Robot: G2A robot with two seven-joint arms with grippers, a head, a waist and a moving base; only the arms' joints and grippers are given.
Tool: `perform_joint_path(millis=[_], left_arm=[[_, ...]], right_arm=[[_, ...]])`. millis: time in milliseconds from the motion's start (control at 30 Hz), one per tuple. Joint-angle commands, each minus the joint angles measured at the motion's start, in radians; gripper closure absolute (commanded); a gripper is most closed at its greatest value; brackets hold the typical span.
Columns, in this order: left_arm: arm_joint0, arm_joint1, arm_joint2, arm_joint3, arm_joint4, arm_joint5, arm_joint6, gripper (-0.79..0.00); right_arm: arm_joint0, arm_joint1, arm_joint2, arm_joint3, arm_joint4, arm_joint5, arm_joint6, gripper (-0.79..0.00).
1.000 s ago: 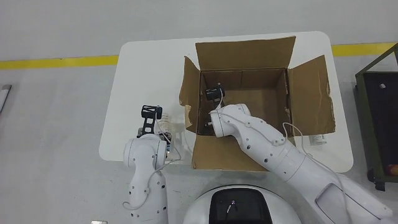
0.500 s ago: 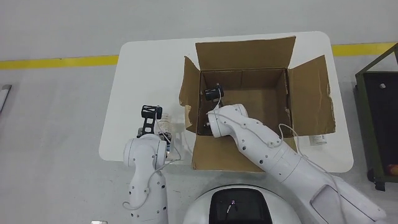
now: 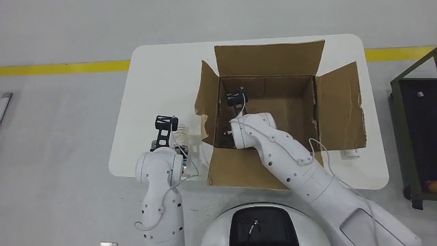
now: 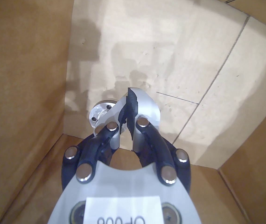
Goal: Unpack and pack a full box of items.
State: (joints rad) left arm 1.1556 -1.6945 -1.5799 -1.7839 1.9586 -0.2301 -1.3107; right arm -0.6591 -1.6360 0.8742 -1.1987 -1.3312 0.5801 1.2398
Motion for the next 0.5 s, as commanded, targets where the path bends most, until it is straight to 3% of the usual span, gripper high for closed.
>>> perform_joint_path(millis=[0, 167, 300, 400, 433, 467], left_arm=[[0.0, 0.0, 0.0, 0.0, 0.0, 0.0, 0.0, -0.785], [0.0, 0.0, 0.0, 0.0, 0.0, 0.0, 0.0, -0.785], [0.0, 0.0, 0.0, 0.0, 0.0, 0.0, 0.0, -0.785], [0.0, 0.0, 0.0, 0.0, 0.0, 0.0, 0.0, -0.785], [0.0, 0.0, 0.0, 0.0, 0.0, 0.0, 0.0, -0.785], [0.0, 0.0, 0.0, 0.0, 0.0, 0.0, 0.0, -0.785]], right_arm=[[-0.007, -0.001, 0.018, -0.012, -0.018, -0.007, 0.007, 0.0], [-0.036, -0.006, 0.046, -0.087, -0.037, -0.037, 0.038, 0.0], [-0.061, -0.005, 0.057, -0.142, -0.053, -0.087, 0.087, -0.175], [-0.073, -0.004, 0.065, -0.165, -0.059, -0.124, 0.124, -0.376], [-0.076, -0.004, 0.068, -0.164, -0.072, -0.126, 0.126, -0.391], [-0.078, -0.004, 0.069, -0.164, -0.078, -0.128, 0.128, -0.542]])
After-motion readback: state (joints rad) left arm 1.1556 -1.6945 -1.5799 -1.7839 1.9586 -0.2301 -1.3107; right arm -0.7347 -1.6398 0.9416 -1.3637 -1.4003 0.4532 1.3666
